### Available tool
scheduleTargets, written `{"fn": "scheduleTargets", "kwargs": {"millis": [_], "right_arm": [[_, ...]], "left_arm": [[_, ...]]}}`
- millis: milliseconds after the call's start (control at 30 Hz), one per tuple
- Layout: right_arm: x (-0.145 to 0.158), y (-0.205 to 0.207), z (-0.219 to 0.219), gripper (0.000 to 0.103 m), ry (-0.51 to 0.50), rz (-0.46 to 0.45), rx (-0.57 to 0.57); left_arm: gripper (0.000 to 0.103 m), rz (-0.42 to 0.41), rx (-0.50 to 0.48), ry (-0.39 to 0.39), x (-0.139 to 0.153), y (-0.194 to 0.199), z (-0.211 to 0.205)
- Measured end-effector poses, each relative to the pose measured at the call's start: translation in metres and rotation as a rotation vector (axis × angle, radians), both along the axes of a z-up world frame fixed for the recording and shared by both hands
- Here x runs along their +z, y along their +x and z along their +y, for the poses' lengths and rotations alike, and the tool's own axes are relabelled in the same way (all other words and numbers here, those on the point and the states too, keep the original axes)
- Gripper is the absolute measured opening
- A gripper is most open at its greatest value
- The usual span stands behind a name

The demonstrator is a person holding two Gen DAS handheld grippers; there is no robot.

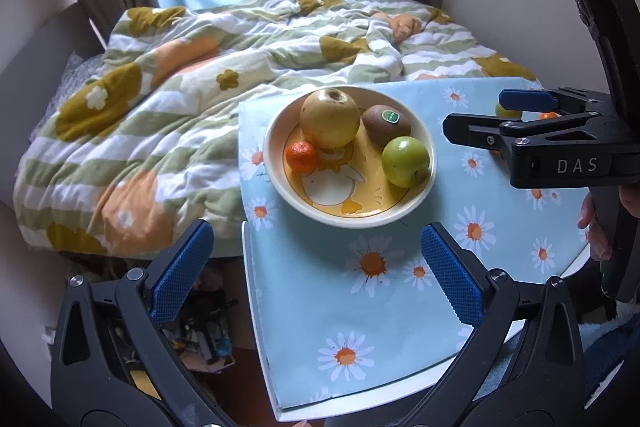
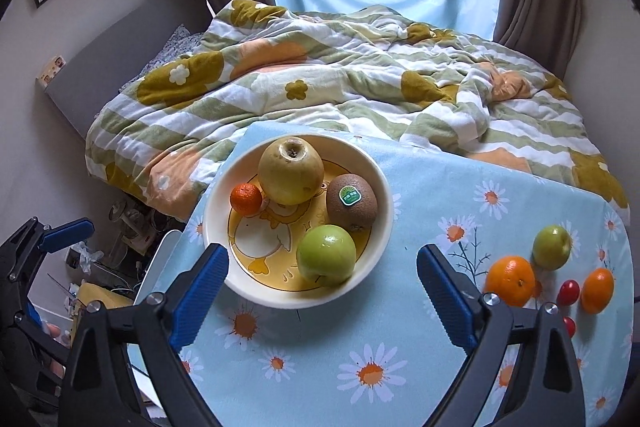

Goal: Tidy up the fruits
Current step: 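Withdraw both tools from the bowl toward the remaining fruits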

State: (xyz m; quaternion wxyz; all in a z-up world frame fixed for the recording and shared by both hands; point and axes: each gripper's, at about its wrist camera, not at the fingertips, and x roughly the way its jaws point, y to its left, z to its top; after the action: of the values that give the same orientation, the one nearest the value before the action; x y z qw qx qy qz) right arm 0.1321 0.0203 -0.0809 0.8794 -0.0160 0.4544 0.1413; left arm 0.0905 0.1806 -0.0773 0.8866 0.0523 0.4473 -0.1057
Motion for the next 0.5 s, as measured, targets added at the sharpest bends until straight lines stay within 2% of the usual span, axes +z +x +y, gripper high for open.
{"fn": "scheduleTargets", "kwargs": {"millis": [300, 400, 500], "right_arm": [[0.035, -0.029, -0.035, 0.094, -0.007, -0.054, -0.112], [0.041, -0.036, -0.051, 0.094, -0.003, -0.053, -0.172], [0.046, -0.046, -0.07, 0.094, -0.021, -0.094, -0.242]], "left_arm": [[0.103, -0.041, -0.071, -0.015, 0.018, 0.009, -0.017], [0.103, -0.049, -0.117, -0.039, 0.02, 0.015, -0.029], [0.103, -0.06, -0.165, -0.051, 0.023, 0.022, -0.045]]}}
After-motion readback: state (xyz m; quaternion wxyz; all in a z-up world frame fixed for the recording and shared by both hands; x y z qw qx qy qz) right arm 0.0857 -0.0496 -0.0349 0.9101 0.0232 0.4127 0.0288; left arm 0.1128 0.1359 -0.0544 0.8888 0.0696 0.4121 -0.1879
